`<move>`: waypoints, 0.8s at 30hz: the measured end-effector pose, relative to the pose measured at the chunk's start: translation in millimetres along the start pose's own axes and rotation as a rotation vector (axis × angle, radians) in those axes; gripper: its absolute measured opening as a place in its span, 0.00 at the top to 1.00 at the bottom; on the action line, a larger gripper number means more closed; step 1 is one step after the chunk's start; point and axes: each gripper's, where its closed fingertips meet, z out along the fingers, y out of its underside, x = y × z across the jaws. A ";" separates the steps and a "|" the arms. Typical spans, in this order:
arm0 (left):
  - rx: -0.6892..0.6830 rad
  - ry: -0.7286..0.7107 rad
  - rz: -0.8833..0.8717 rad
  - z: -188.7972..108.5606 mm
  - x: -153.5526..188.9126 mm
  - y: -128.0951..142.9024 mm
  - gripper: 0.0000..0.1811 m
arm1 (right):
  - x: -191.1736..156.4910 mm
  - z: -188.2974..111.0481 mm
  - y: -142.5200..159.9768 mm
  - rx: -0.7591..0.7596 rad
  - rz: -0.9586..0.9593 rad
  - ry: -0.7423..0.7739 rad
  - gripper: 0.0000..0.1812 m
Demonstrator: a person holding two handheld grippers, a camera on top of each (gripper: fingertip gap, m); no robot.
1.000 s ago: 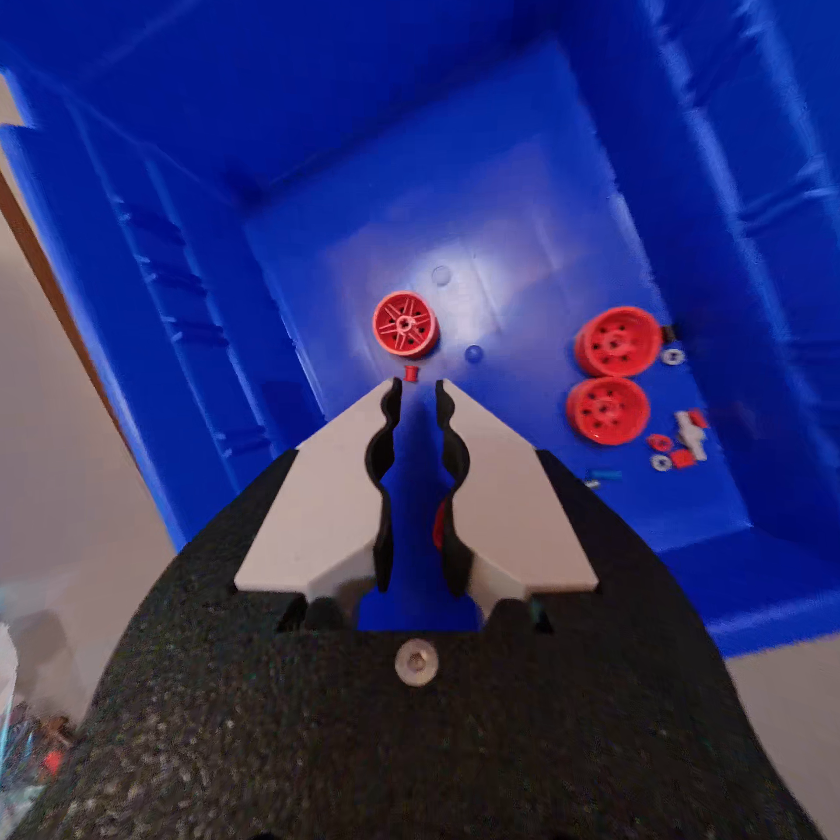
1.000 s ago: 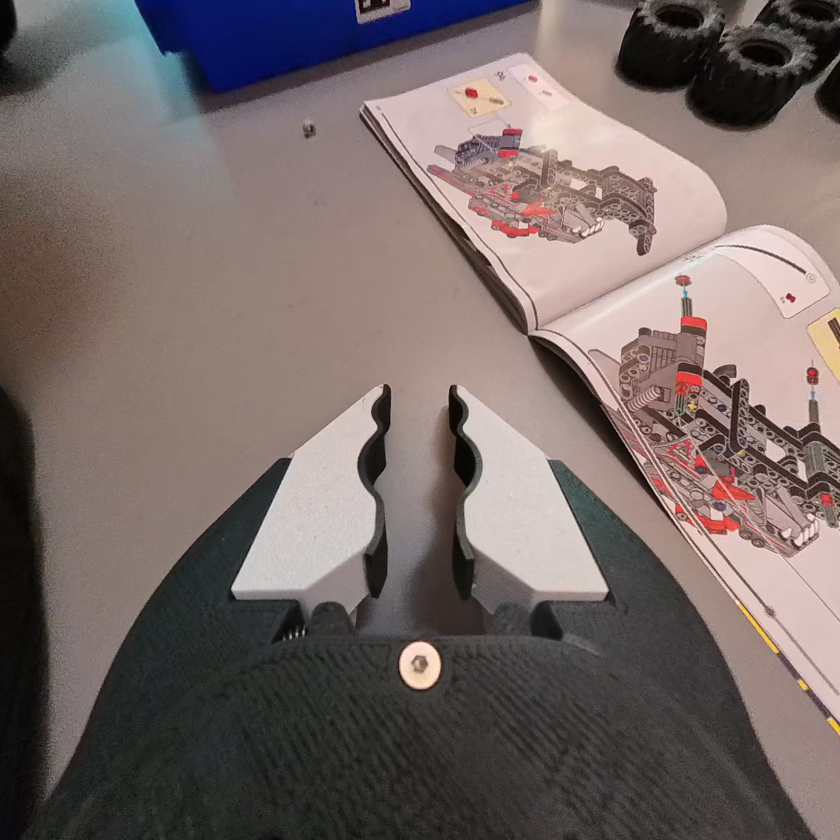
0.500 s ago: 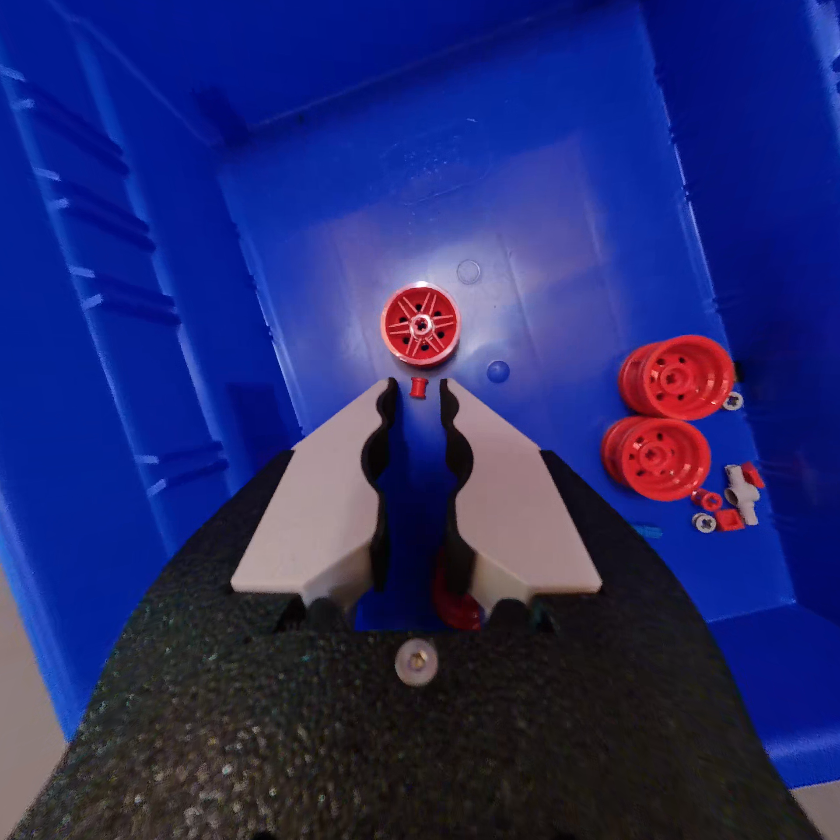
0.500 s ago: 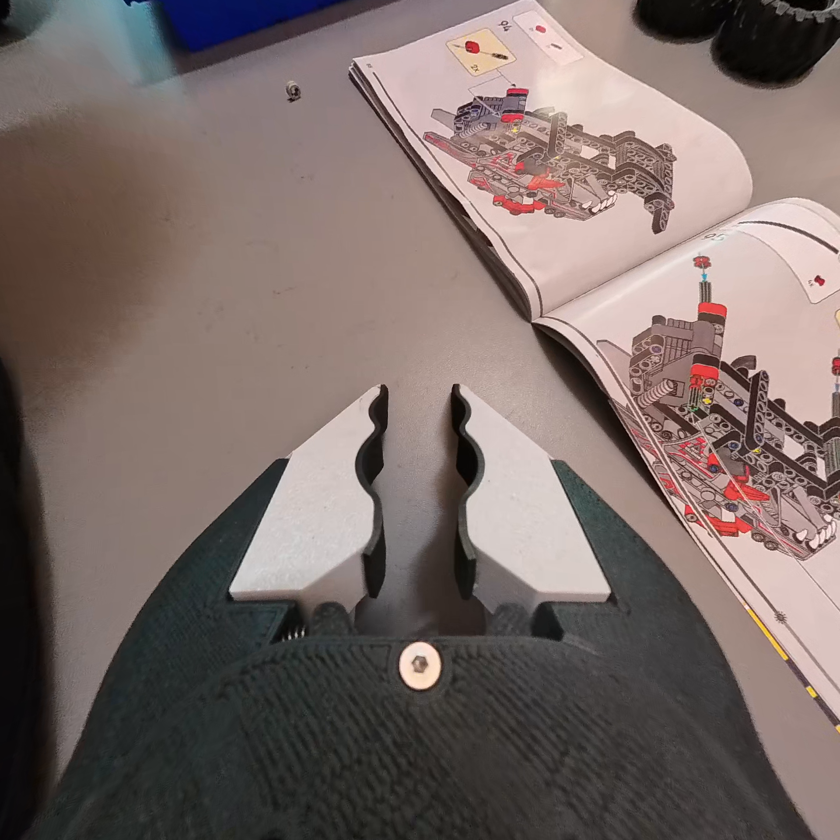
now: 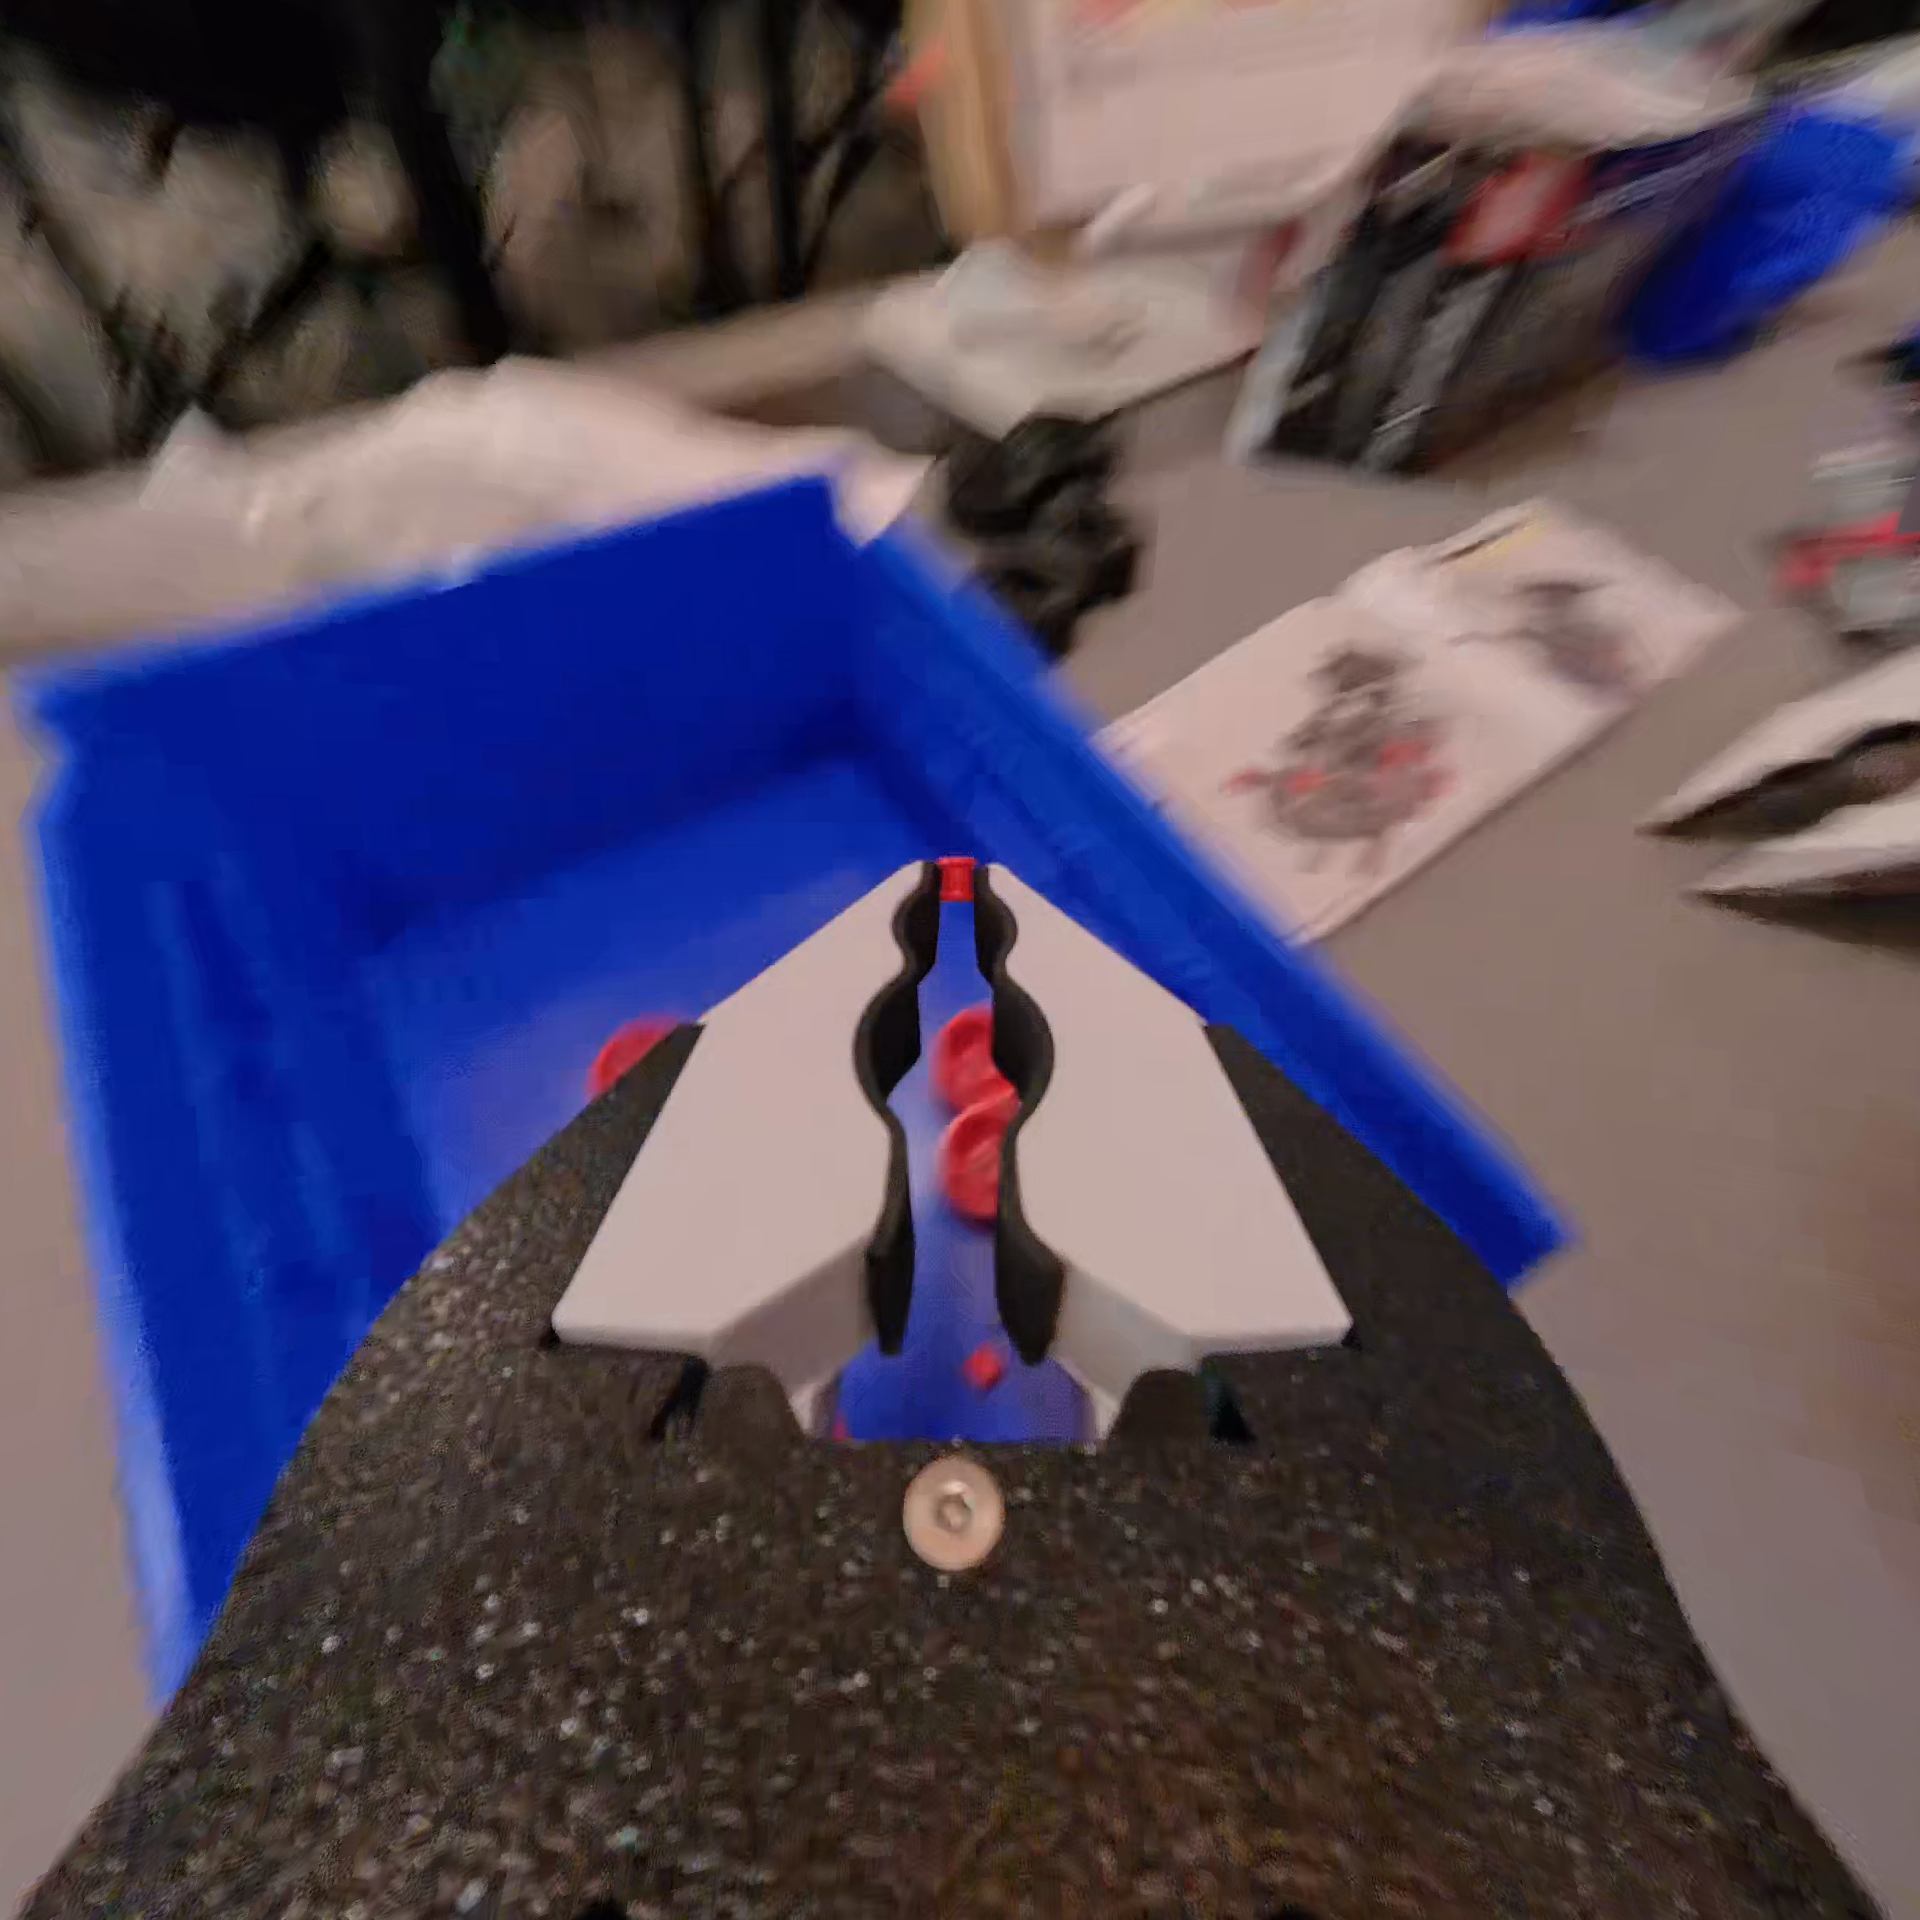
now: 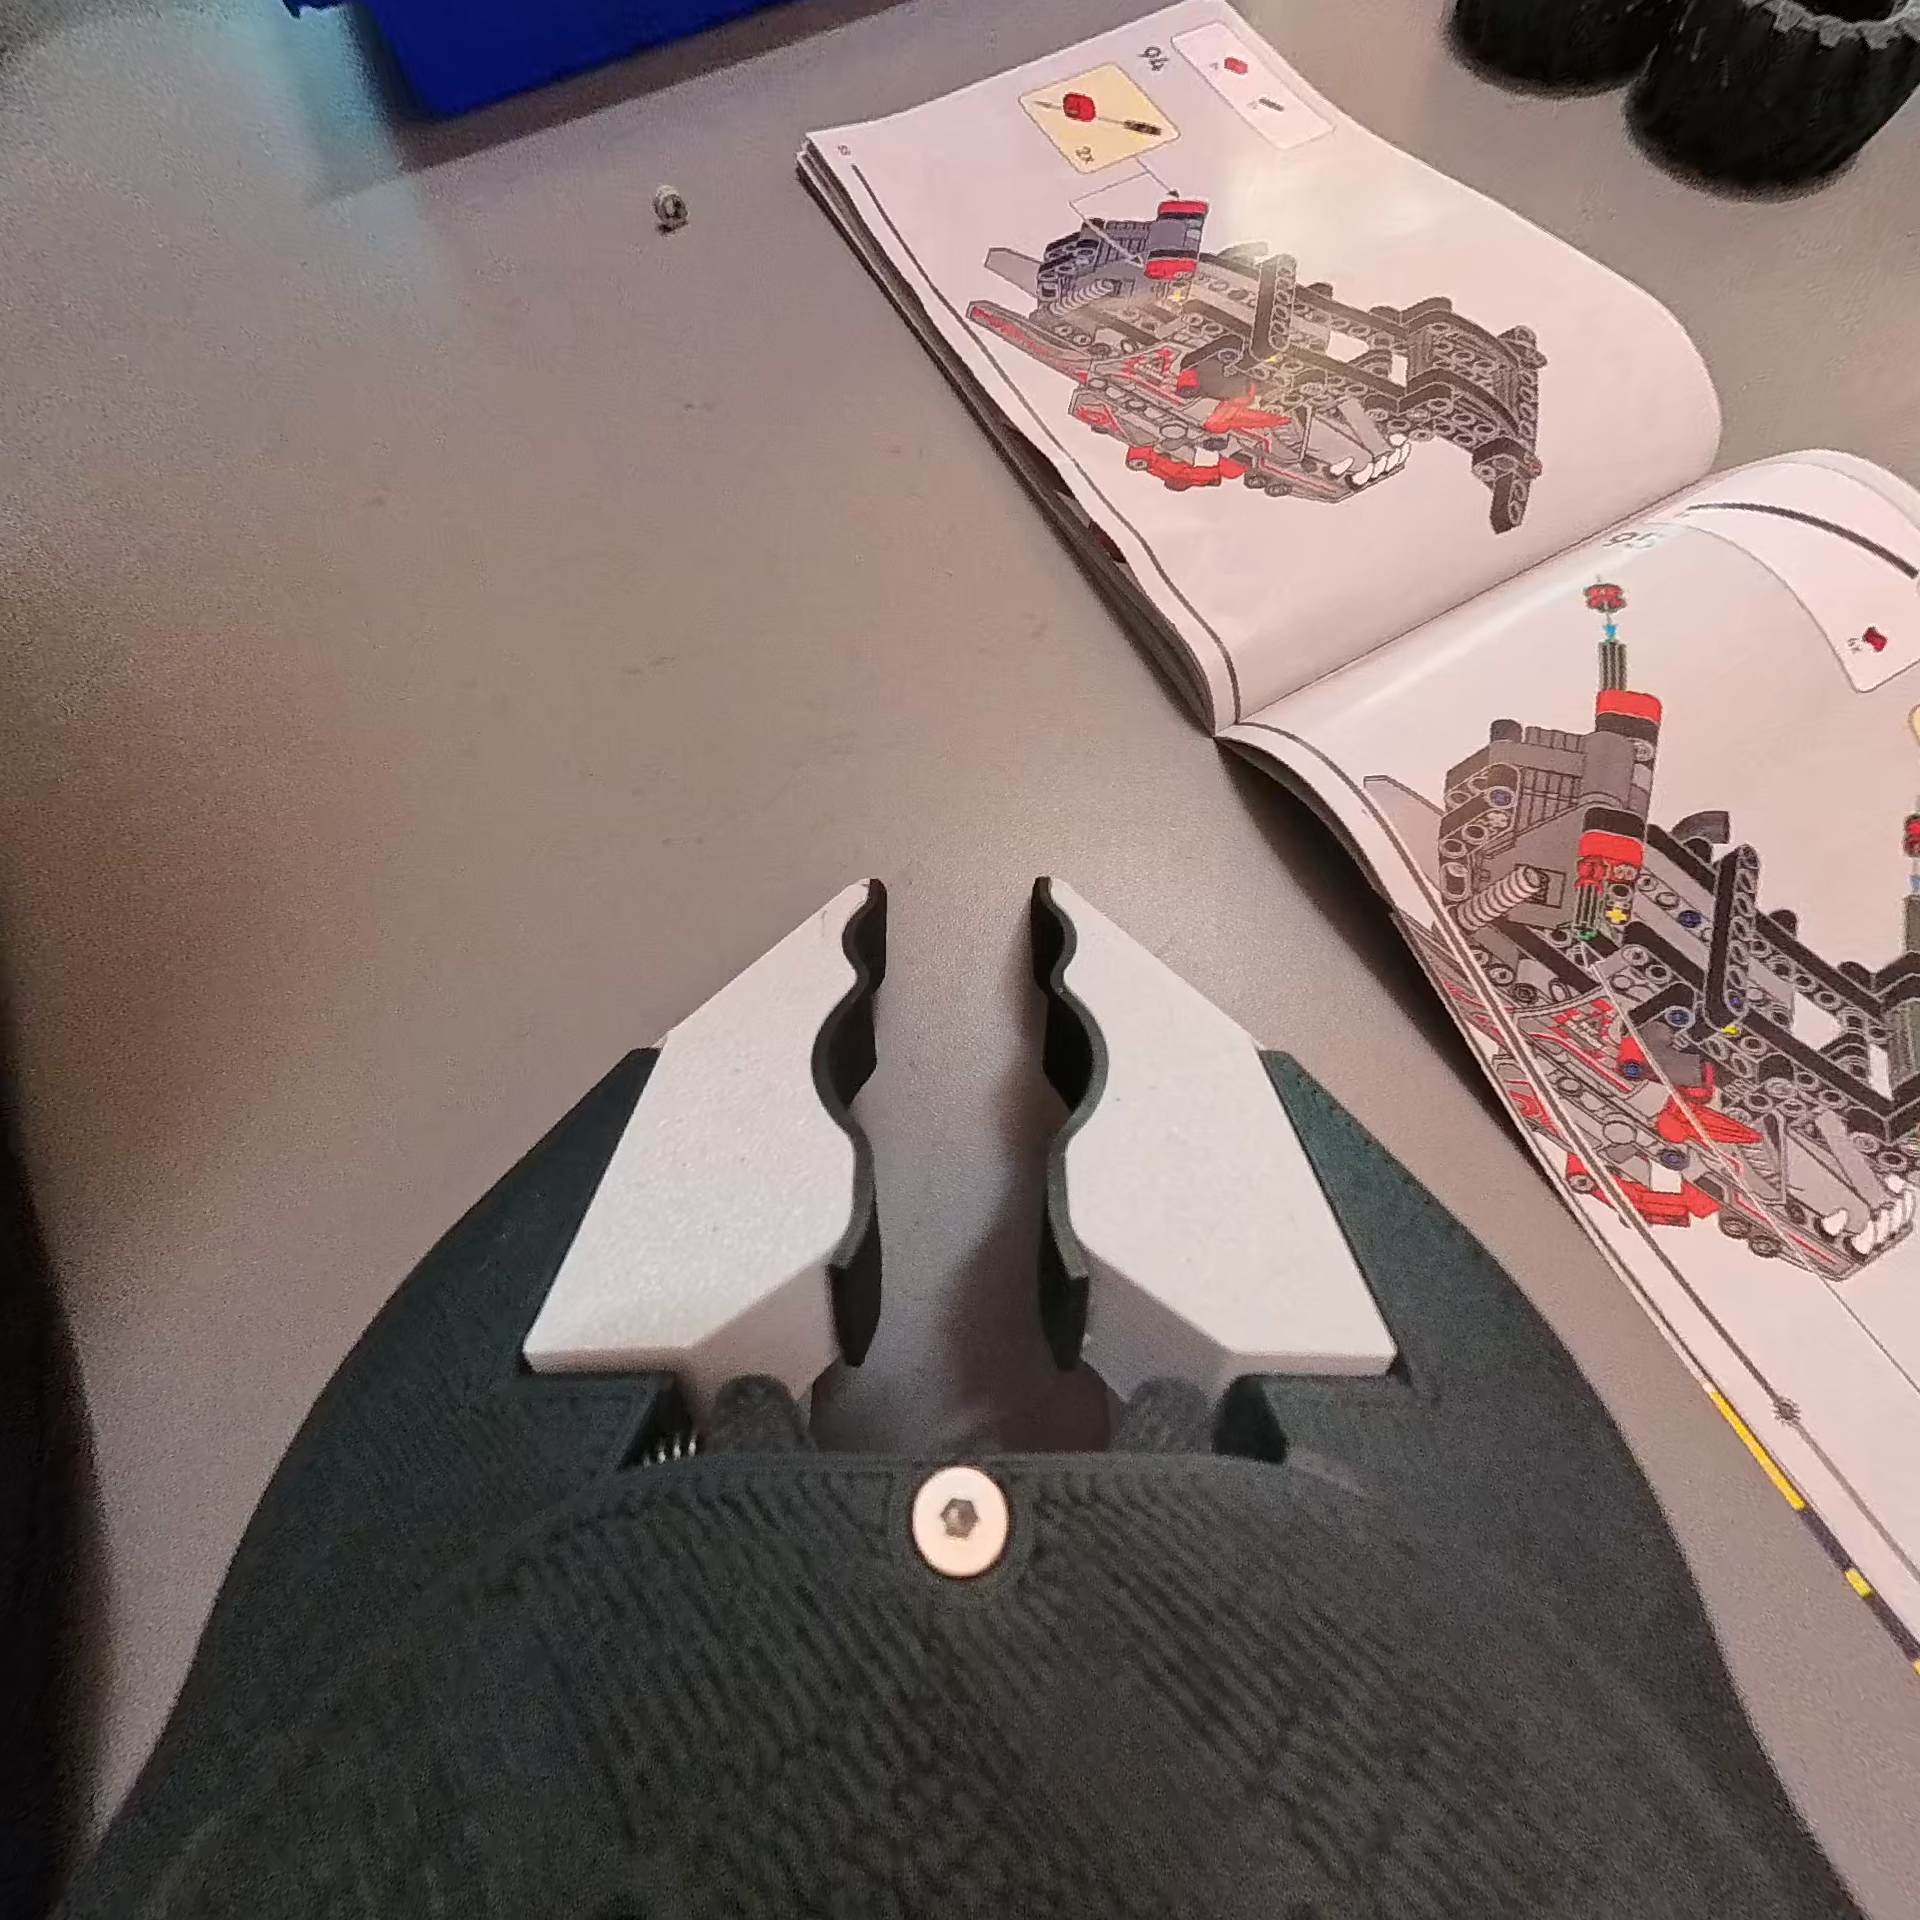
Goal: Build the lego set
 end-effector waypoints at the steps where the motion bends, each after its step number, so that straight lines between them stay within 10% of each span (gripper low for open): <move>1: 0.089 0.069 0.080 -3.9 28.6 -18.4 0.98 | -0.6 -0.2 -0.4 0.002 0.009 -0.012 0.84; 10: 0.489 0.539 0.458 28.4 255.5 -56.7 0.98 | -62.6 -68.5 -102.5 0.565 0.312 -0.489 0.75; 24: 0.504 0.688 0.672 70.5 358.6 -66.0 0.98 | -38.0 -157.2 -102.0 0.908 0.714 -0.660 0.89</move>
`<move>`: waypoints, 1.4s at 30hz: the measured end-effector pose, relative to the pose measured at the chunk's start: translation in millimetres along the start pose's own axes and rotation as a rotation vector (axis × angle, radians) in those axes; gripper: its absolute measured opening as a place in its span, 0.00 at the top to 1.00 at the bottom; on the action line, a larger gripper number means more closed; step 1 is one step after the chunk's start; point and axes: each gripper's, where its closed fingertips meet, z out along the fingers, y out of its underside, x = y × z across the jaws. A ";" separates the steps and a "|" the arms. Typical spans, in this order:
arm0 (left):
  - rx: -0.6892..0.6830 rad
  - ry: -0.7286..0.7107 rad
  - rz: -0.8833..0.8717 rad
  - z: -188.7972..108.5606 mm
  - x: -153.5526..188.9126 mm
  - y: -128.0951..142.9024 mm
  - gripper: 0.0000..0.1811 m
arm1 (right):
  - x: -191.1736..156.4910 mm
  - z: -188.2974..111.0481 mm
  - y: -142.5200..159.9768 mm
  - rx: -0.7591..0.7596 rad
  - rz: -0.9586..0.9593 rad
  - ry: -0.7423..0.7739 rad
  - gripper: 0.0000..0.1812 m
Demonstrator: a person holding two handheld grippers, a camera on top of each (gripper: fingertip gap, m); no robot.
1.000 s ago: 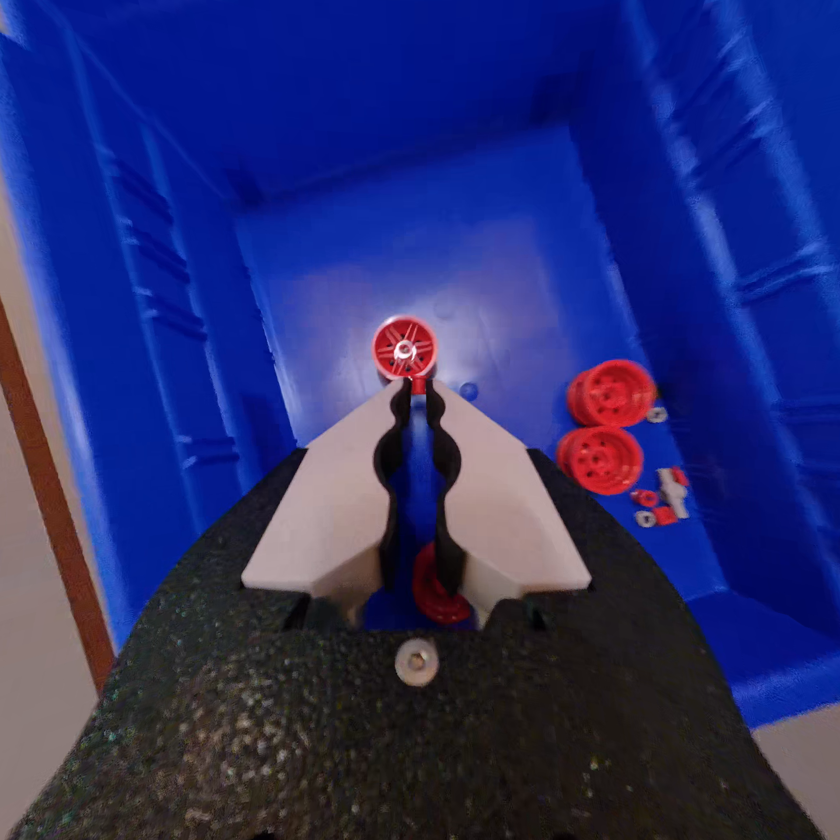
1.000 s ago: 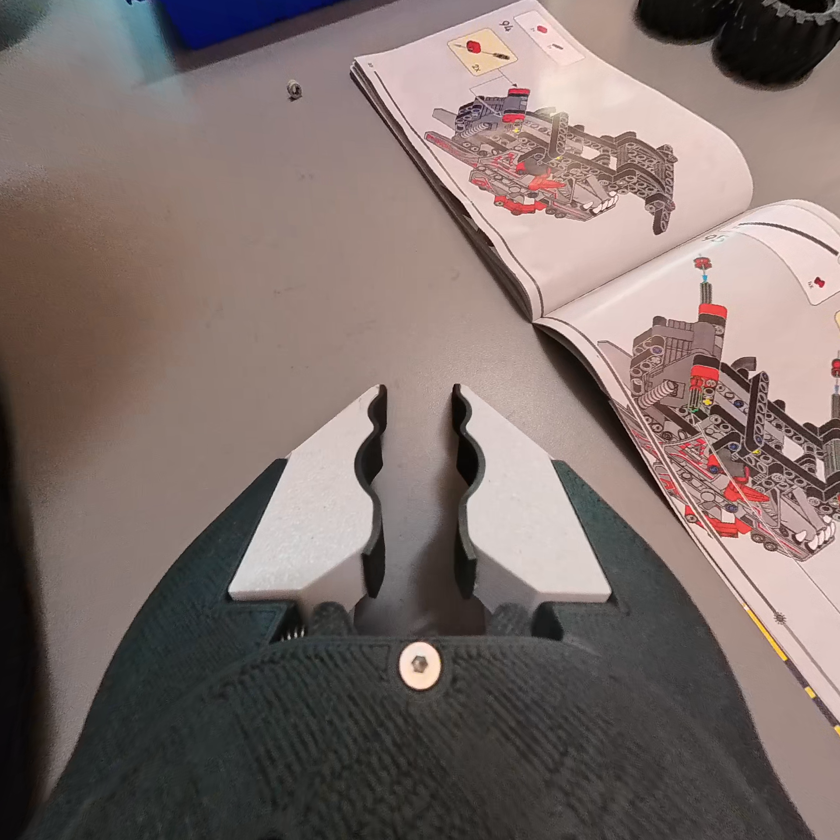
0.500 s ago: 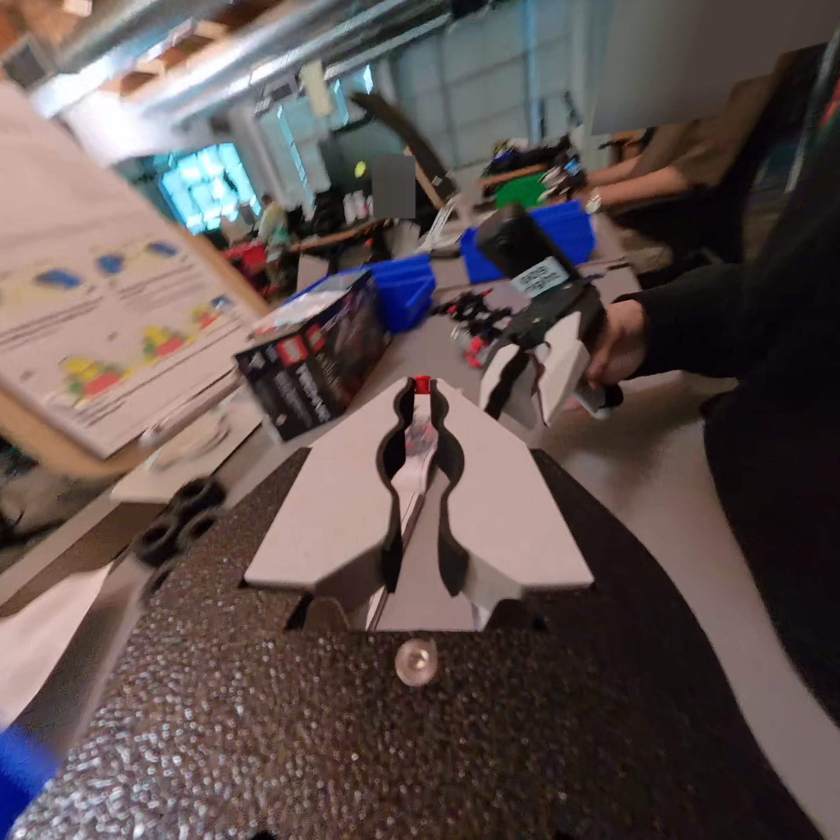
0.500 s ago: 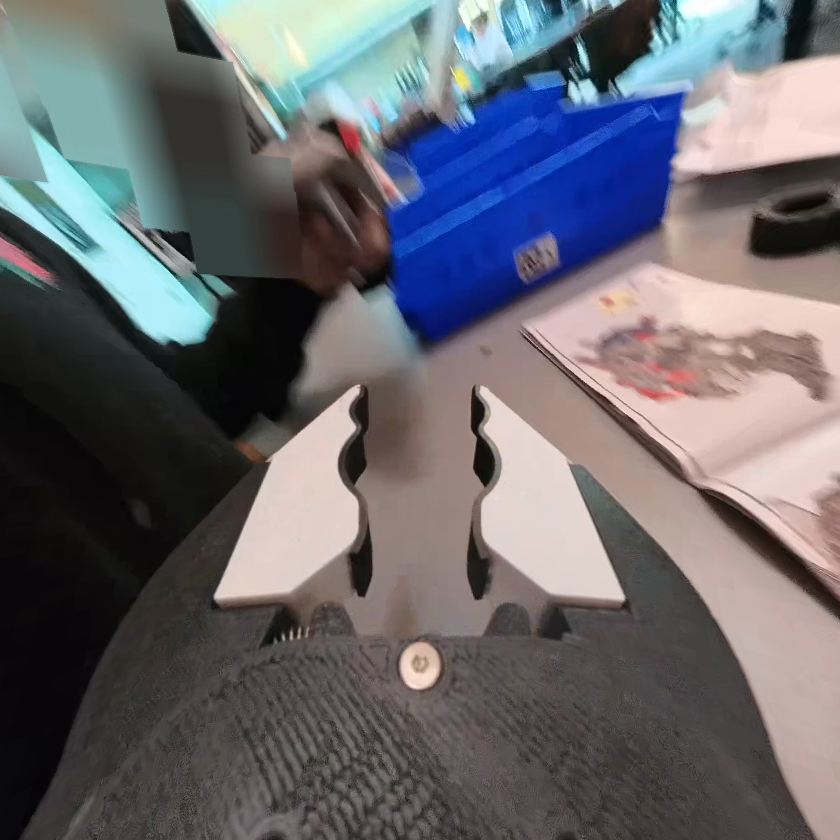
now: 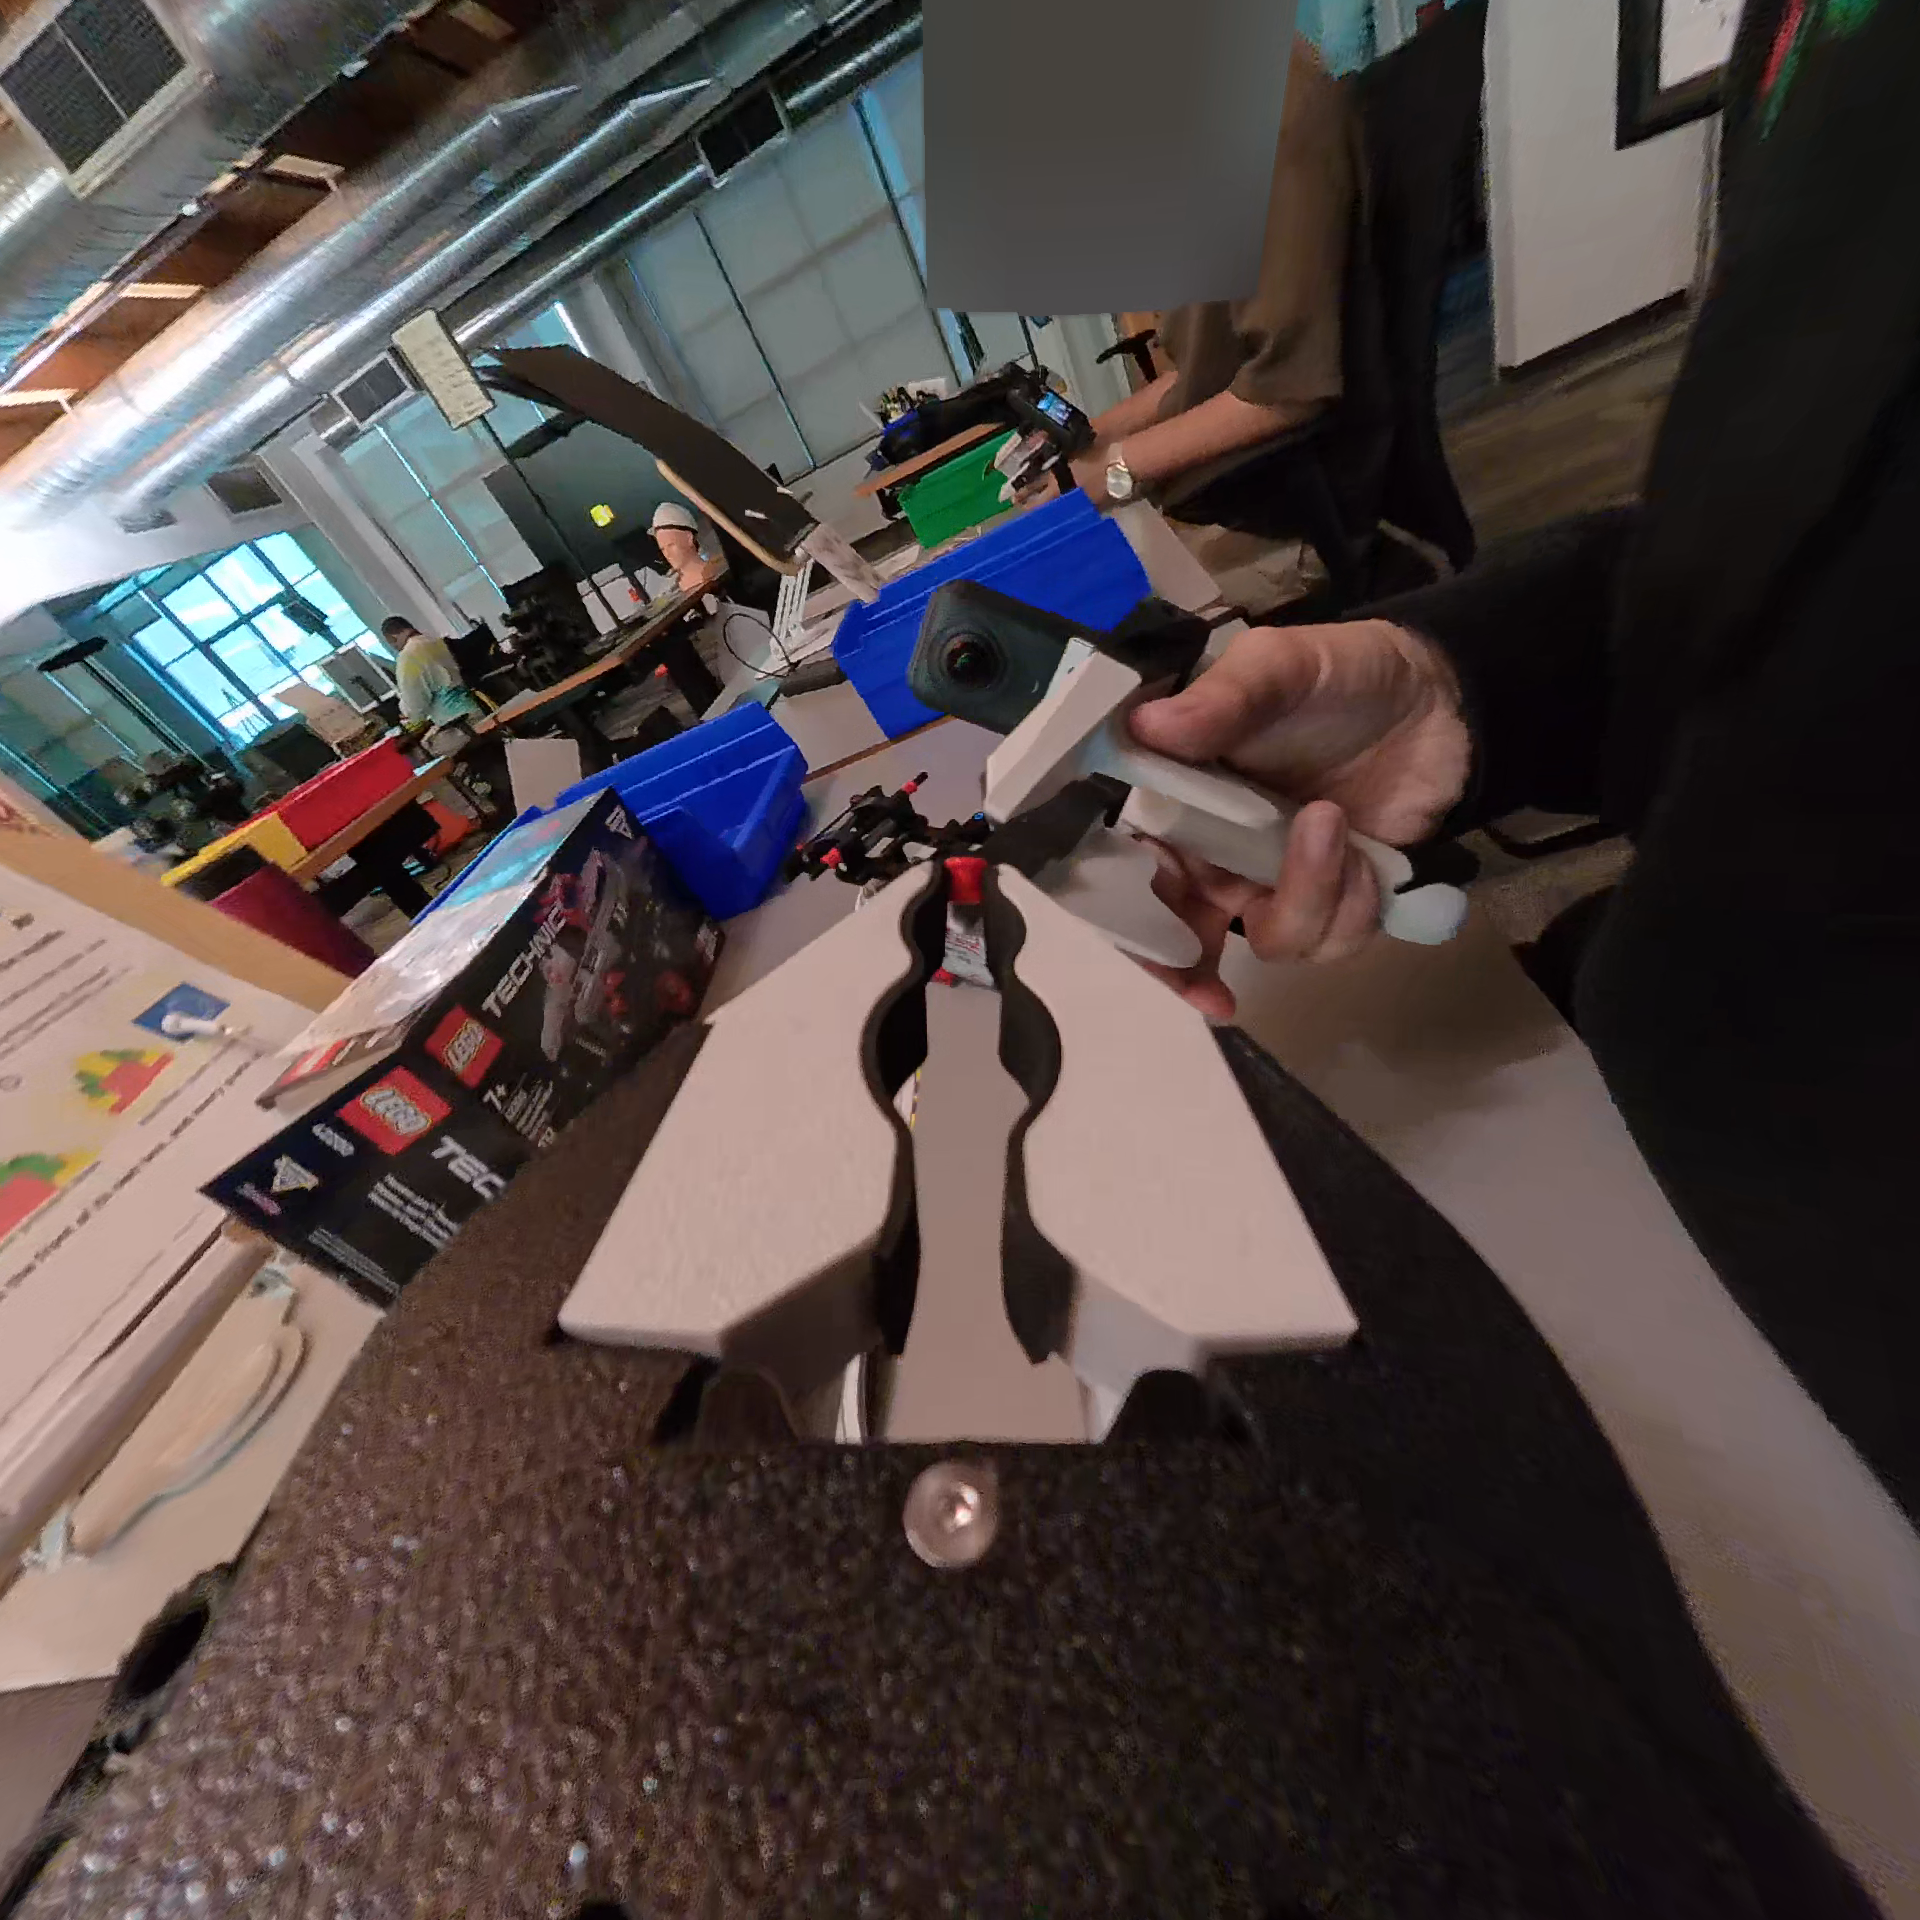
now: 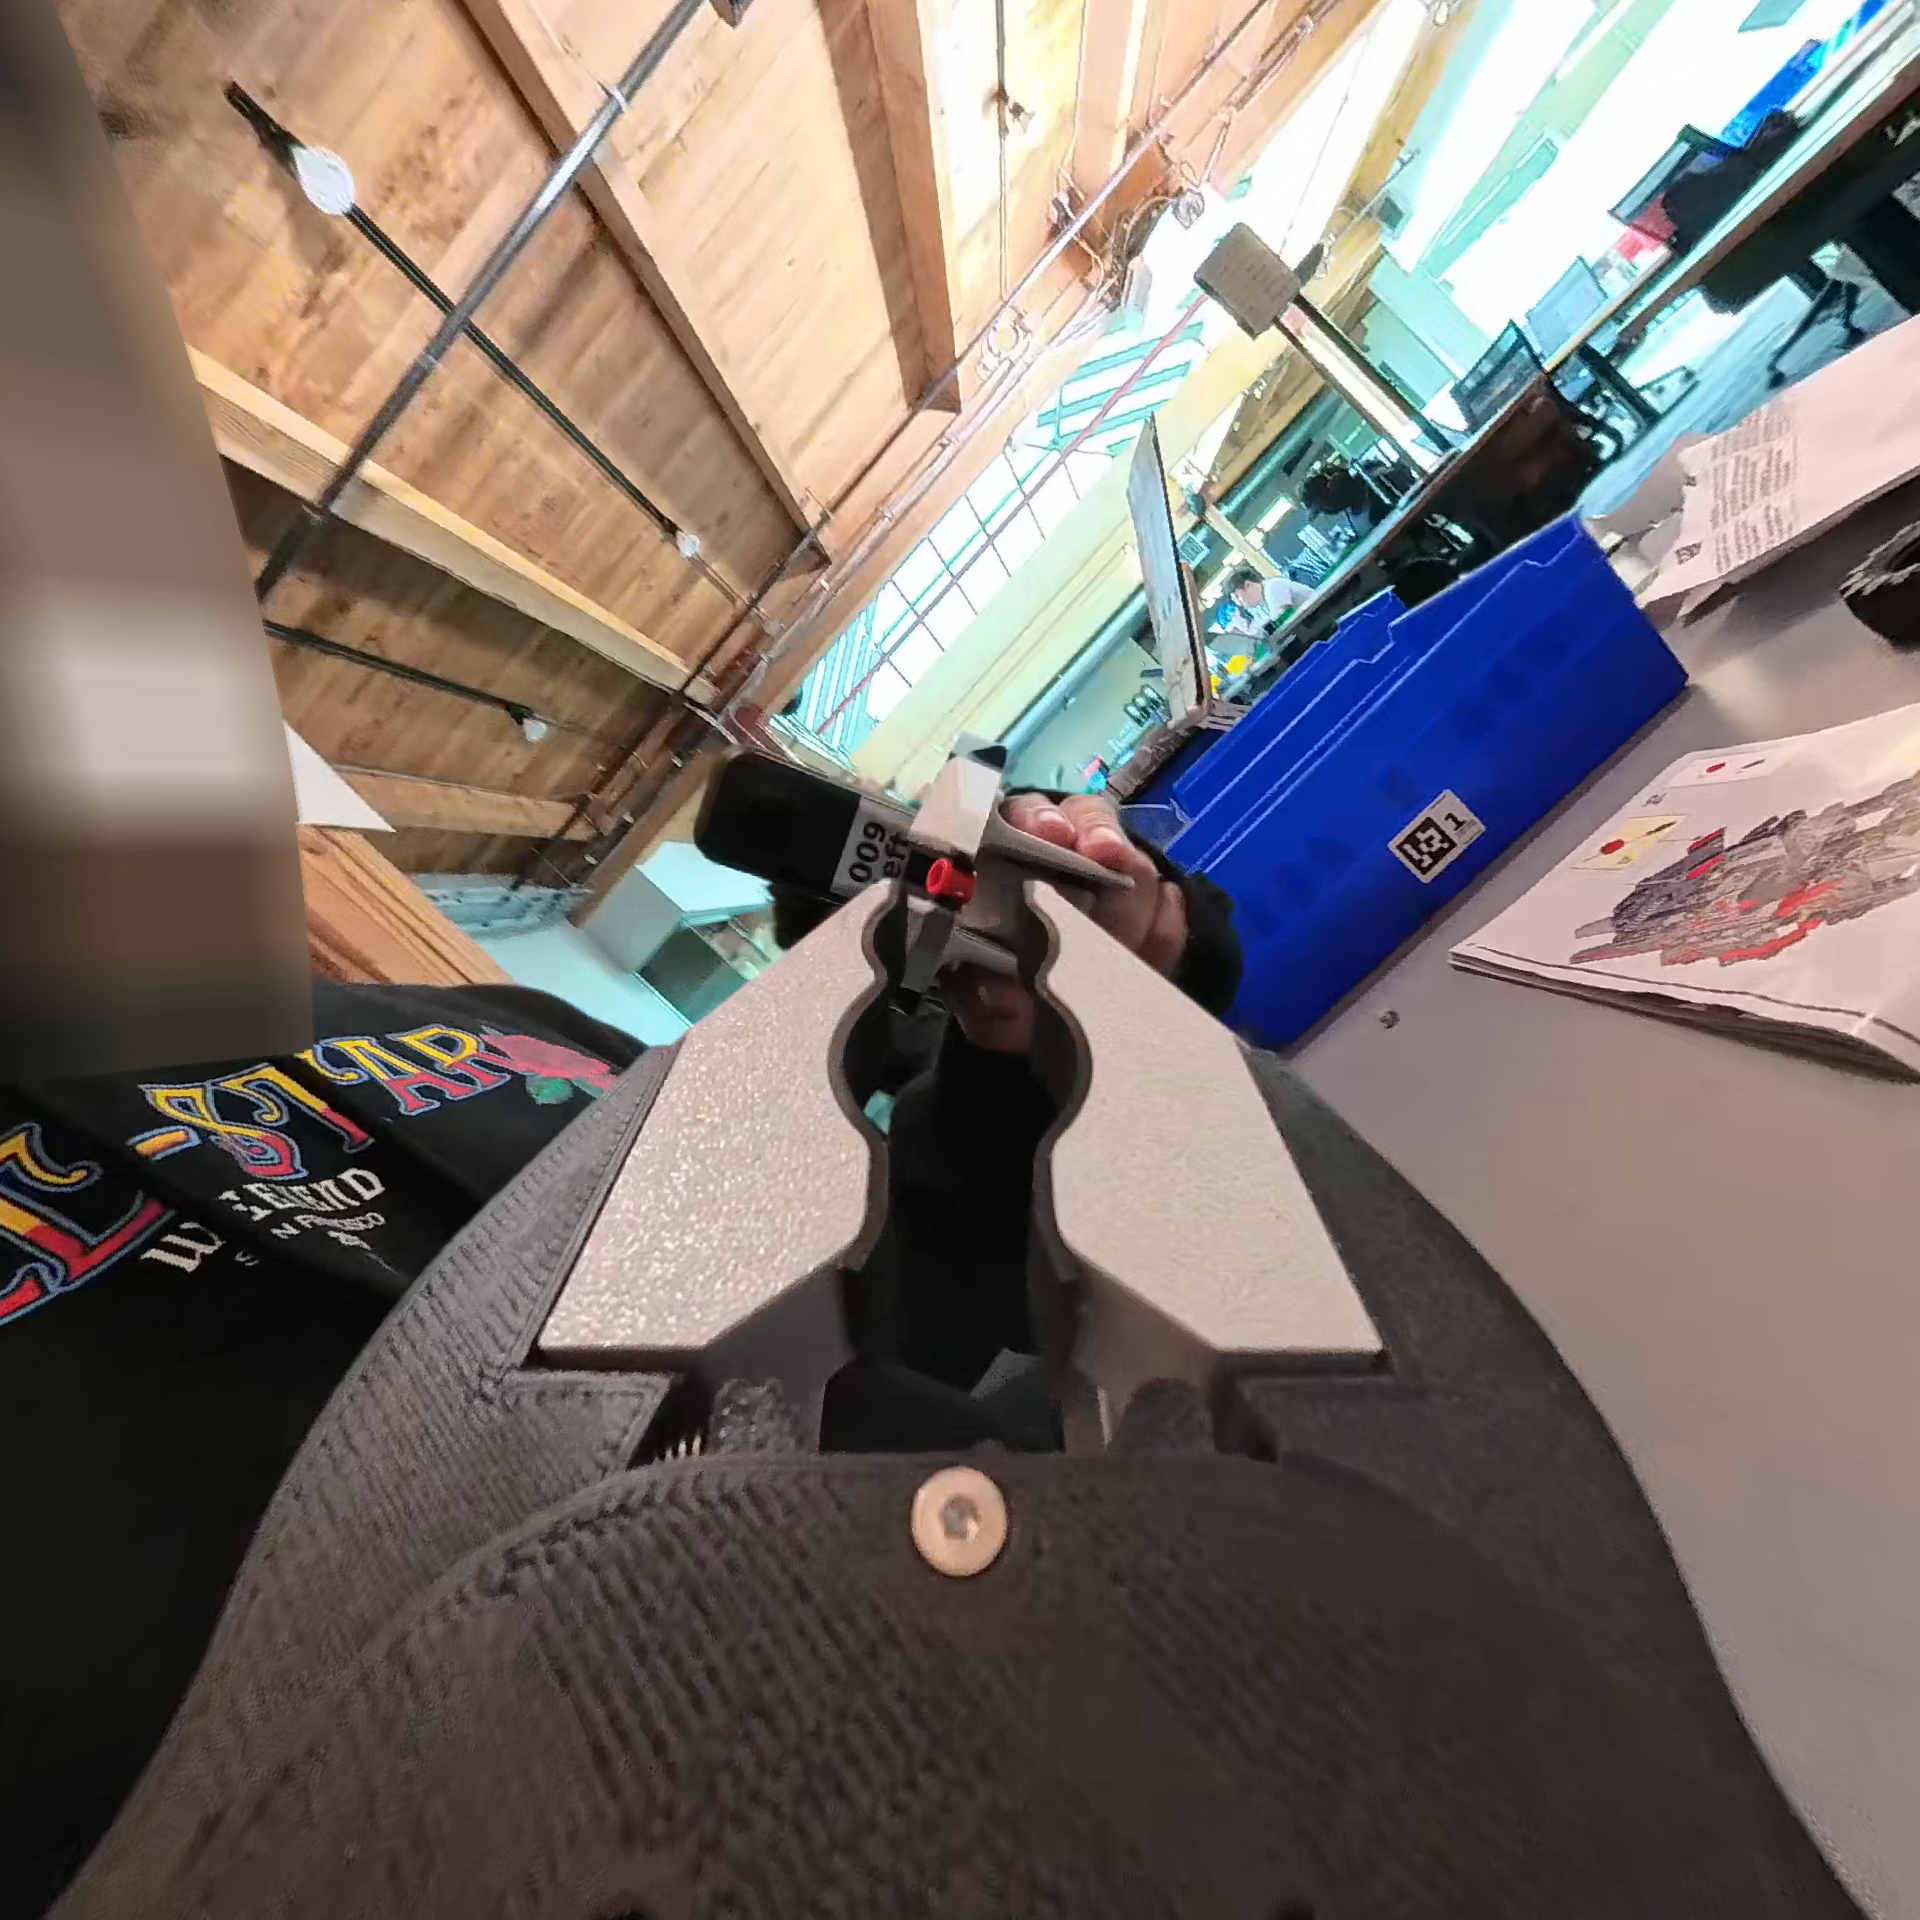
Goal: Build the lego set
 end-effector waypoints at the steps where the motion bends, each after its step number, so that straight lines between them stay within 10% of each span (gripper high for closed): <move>1: -0.003 0.006 0.017 4.9 1.6 -1.0 0.98 | -2.0 -2.9 -1.0 0.008 0.017 -0.014 0.91; 10: -0.021 0.090 0.051 36.7 18.0 11.4 0.98 | 0.7 -30.2 1.0 0.006 -0.060 0.068 0.96; 31: -0.593 0.287 0.152 72.4 85.4 152.3 0.93 | 115.0 -145.4 59.9 -0.670 -0.686 1.117 0.96; 42: -0.644 0.203 -0.195 80.7 85.7 154.6 0.91 | 114.7 -144.6 73.6 -0.673 -0.575 1.029 0.83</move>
